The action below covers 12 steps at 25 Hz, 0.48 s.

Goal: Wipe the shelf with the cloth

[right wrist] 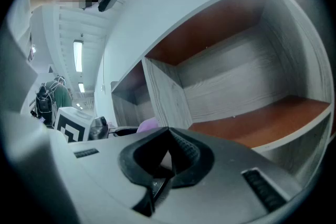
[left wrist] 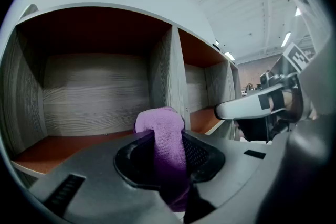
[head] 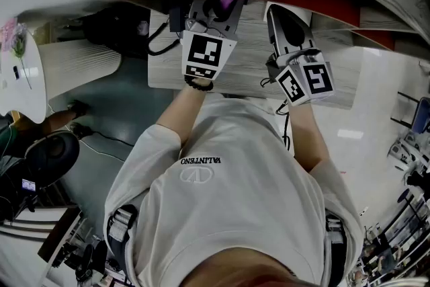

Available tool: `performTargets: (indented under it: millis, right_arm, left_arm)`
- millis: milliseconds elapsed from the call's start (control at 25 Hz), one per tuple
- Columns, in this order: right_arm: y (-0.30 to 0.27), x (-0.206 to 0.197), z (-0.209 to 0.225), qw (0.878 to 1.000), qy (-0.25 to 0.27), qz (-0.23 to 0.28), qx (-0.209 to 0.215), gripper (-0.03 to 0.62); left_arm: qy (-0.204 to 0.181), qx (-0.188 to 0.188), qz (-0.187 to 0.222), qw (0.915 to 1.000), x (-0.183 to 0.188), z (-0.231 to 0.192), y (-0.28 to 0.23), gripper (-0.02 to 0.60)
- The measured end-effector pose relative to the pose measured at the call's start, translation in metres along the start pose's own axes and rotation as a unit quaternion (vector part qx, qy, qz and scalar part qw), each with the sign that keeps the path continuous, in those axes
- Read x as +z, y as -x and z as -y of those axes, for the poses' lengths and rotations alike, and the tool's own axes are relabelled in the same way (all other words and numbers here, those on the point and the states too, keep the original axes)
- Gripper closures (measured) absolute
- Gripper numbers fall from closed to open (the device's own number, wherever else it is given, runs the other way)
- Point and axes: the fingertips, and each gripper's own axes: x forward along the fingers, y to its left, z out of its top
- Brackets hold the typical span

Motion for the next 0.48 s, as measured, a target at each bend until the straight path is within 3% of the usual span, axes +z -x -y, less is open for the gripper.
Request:
performTargets:
  millis: [480]
  right_arm:
    - [-0.002,0.010,-0.005,1.000,0.003,0.011,0.001,0.595]
  left_arm:
    - [-0.024,-0.007,0.029,0.9993,0.032,-0.003,0.004,0.492]
